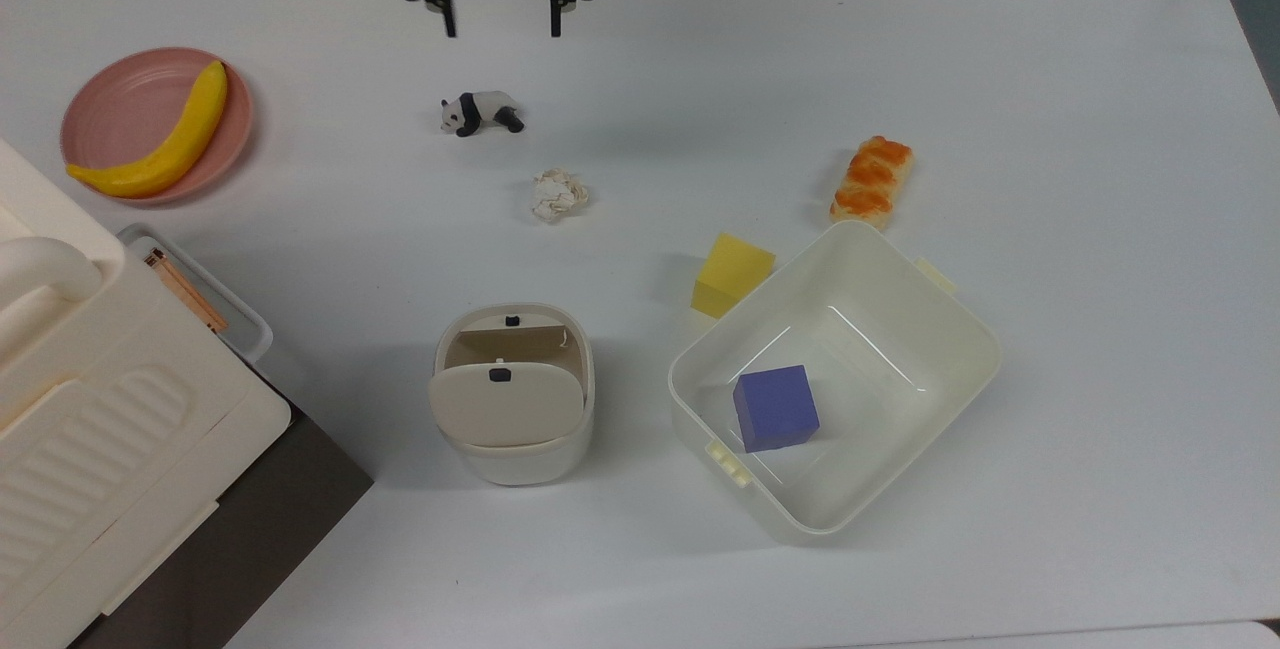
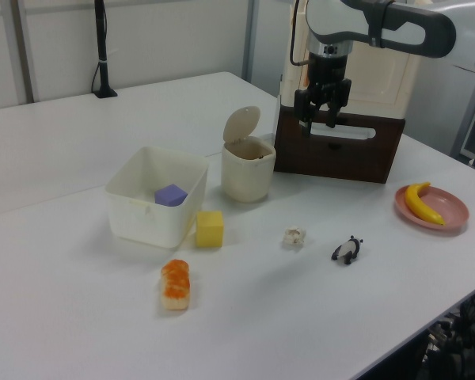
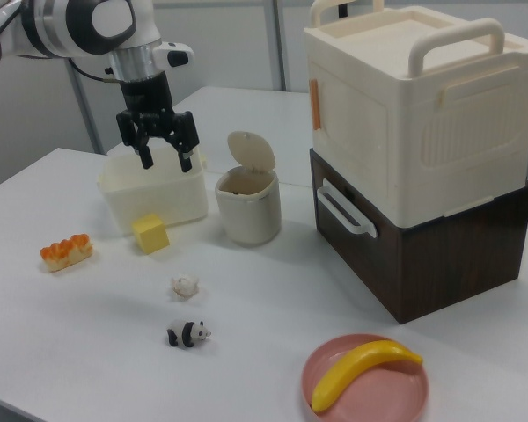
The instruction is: Open the trash can
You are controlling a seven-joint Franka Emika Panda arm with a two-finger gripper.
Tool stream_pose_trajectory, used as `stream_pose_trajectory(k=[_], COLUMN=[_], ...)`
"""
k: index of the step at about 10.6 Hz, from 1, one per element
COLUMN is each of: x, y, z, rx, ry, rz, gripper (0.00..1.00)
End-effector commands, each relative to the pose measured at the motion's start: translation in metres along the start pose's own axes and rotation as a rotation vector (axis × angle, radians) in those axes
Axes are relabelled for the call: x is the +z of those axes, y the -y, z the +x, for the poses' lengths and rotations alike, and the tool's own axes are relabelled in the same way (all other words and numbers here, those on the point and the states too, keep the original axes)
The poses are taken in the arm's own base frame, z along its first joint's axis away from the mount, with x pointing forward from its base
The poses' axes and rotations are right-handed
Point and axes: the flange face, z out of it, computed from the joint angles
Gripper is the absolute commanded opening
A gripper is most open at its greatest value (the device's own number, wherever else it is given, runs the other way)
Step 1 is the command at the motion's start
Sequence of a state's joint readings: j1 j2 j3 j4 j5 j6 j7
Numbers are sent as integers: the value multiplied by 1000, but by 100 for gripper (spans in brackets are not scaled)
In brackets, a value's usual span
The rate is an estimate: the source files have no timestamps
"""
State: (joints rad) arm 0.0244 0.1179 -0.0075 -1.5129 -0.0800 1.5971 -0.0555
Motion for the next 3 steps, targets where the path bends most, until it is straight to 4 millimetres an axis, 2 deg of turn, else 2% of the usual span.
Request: stream_pose_trajectory(k=[1, 3], x=[-3, -10], y=[-7, -10], z=[-15, -21], rx=[28, 47], ry=[35, 33], rz=[-55, -44], gripper=[100, 100])
